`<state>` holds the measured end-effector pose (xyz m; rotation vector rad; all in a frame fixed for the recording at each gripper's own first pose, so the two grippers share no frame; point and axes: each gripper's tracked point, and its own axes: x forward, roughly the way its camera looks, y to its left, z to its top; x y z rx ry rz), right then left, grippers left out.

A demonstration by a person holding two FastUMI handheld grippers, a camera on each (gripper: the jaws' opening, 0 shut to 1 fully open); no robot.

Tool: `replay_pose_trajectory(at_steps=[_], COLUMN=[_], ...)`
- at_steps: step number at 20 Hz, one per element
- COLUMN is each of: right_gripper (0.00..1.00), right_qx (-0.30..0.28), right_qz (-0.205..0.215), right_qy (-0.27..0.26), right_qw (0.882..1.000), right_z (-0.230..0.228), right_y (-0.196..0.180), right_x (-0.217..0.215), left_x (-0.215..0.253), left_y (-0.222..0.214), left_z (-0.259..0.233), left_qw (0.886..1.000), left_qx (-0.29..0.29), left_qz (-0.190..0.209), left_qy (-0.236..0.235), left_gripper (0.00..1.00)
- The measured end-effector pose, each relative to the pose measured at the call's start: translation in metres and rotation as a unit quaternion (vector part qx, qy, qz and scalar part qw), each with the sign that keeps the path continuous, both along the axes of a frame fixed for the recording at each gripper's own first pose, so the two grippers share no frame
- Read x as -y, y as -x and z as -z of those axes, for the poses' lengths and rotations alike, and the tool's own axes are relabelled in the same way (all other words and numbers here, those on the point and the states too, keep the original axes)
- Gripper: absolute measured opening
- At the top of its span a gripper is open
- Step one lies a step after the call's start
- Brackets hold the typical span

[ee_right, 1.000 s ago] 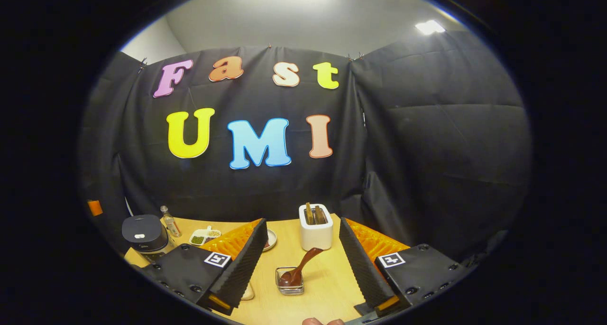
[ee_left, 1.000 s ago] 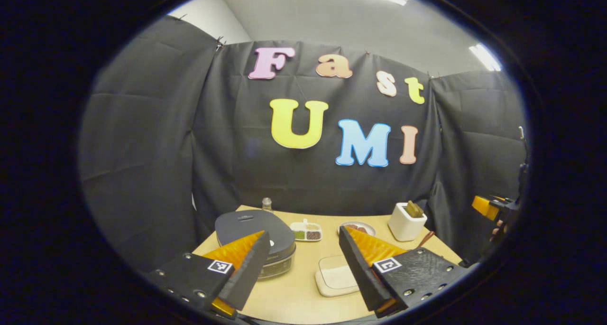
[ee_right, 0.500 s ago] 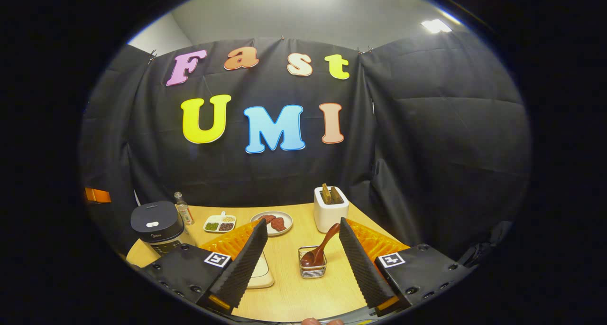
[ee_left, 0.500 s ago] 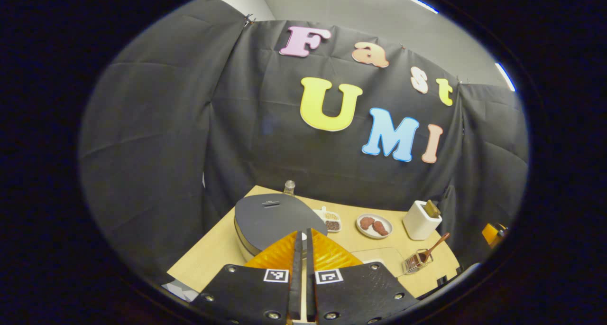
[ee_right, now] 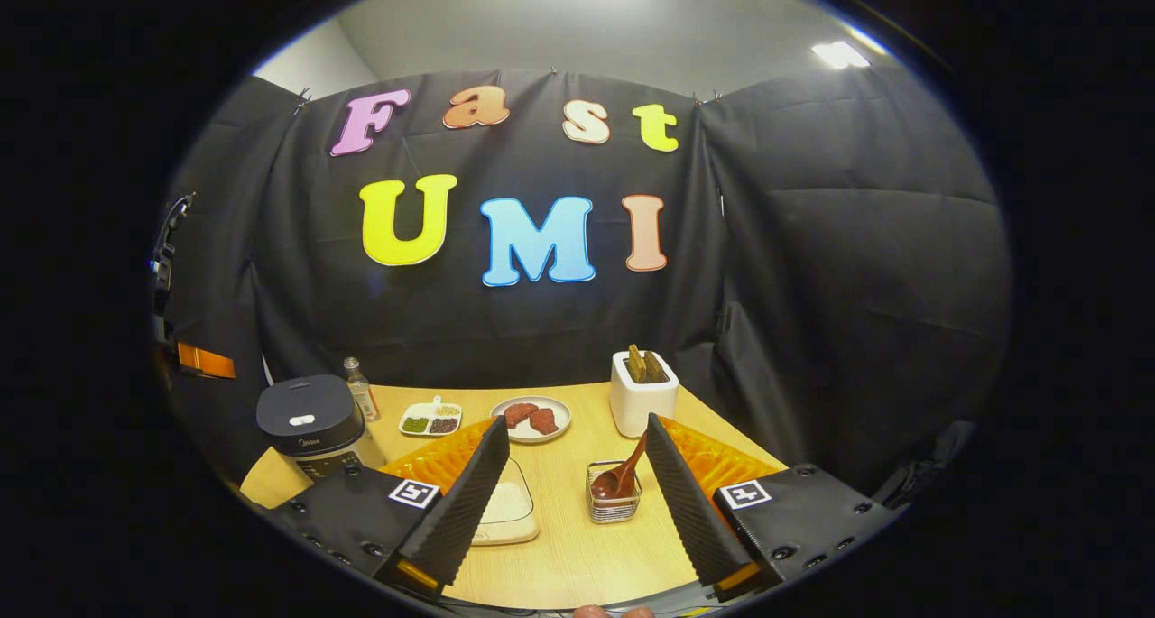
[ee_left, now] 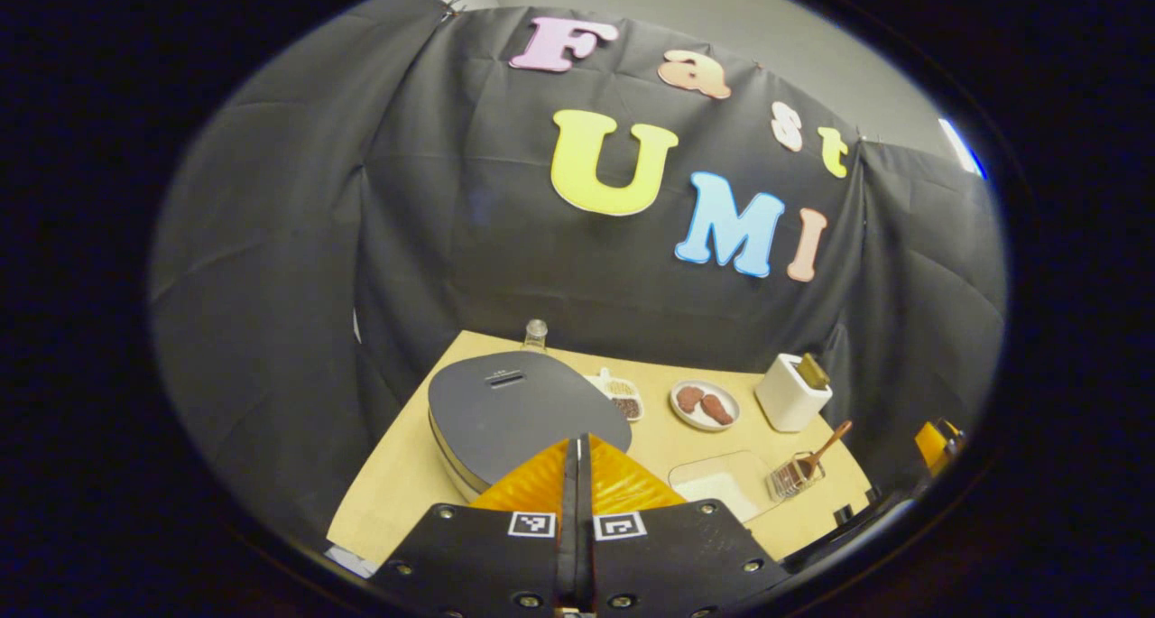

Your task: Close the left gripper, press the button to open the rice cooker; take a wooden spoon from the chopstick holder with the right hand, scoop a spoonful of rice and pour it into the rice cooker, then put the wooden spoon back into the chopstick holder.

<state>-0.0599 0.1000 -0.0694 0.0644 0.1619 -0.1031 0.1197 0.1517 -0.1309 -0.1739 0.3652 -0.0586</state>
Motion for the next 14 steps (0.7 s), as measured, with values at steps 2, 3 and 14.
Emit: replay_pose_trajectory(at_steps=[2,3,14], right_gripper=[0.97,0.97,0.96], right_qx=[0.0,0.002,-0.017], right_qz=[0.005,0.008,0.064], right_qy=[0.001,0.003,0.024], right_qw=[1.0,1.0,0.998], right_z=[-0.001,-0.002,0.007], right_y=[0.003,0.004,0.03], right_x=[-0.001,-0.001,0.016], left_x=[0.001,0.003,0.025], left_y=[-0.016,-0.026,-0.088], left_z=[0.009,0.017,0.095], left_qw=[1.0,0.999,0.99], left_qx=[-0.015,-0.024,-0.111], left_qz=[0.017,0.027,0.089], left_qy=[-0.008,-0.015,-0.017], left_gripper=[0.0,0.01,0.0])
